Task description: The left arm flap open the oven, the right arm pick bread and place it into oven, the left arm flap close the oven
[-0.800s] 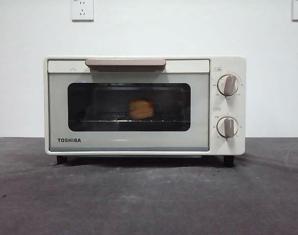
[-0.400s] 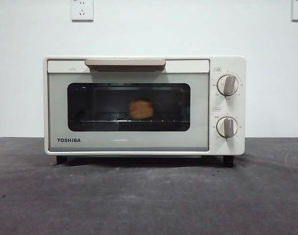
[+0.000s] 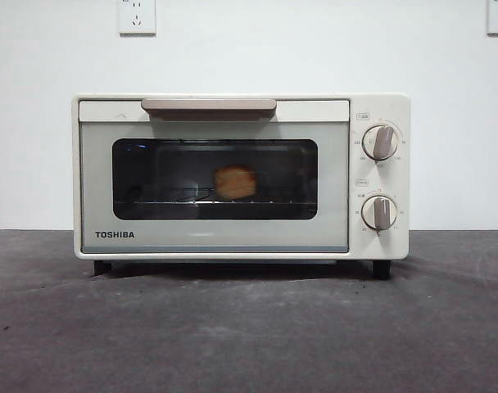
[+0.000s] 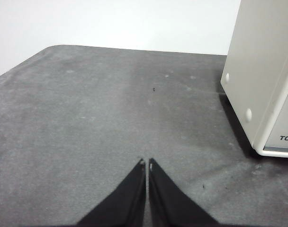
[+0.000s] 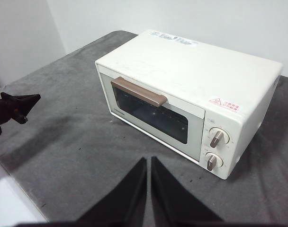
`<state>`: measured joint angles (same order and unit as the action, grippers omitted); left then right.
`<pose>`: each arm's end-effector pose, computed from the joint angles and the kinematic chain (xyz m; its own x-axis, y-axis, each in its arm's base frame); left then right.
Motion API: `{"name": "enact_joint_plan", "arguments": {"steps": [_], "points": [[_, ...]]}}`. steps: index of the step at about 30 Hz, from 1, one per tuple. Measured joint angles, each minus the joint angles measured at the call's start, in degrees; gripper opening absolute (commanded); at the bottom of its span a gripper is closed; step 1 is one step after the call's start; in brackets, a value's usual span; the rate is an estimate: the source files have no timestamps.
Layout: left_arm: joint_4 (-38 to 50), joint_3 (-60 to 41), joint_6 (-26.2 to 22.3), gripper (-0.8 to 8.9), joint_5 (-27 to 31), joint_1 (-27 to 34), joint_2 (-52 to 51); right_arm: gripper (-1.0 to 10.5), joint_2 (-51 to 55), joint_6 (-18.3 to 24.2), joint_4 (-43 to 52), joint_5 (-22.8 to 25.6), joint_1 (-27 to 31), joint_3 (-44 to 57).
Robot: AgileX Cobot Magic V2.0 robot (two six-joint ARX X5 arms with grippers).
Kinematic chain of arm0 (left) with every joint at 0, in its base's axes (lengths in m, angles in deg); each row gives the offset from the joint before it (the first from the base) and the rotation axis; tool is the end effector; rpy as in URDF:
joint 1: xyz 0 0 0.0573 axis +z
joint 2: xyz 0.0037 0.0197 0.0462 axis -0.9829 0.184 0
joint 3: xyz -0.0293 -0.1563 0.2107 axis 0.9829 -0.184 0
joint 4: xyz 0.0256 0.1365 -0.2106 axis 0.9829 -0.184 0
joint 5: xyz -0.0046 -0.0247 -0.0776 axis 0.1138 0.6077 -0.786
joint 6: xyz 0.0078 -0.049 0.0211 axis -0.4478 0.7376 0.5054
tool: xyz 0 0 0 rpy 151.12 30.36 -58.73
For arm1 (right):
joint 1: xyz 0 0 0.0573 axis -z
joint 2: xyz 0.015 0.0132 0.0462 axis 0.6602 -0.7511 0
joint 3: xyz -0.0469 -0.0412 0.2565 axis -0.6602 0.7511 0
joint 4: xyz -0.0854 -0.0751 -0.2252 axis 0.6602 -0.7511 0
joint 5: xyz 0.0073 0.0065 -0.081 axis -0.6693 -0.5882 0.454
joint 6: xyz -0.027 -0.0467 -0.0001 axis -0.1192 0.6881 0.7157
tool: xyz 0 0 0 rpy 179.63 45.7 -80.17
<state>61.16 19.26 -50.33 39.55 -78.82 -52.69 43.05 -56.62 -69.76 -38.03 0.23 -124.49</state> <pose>0.0948 0.0031 0.1569 0.9848 0.0863 -0.1509 -0.0932 0.9949 -0.0389 0.0373 0.0336 0.4118 0.6945 0.6398 -0.3292 -0.6412 0.7579 0.1202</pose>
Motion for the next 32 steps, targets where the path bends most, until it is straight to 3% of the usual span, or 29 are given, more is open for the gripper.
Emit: {"name": "enact_joint_plan", "arguments": {"steps": [24, 28, 32], "points": [[0.00, 0.00, 1.05, 0.20, 0.00, 0.00, 0.00, 0.1, 0.00, 0.00, 0.00, 0.00, 0.07, 0.00], [0.00, 0.00, 1.05, 0.20, 0.00, 0.00, 0.00, 0.1, 0.04, 0.00, 0.72, -0.42, 5.29, 0.20], [0.02, 0.00, 1.05, 0.20, -0.02, 0.00, 0.00, 0.1, 1.88, 0.00, 9.75, -0.50, 14.82, 6.51]]}}
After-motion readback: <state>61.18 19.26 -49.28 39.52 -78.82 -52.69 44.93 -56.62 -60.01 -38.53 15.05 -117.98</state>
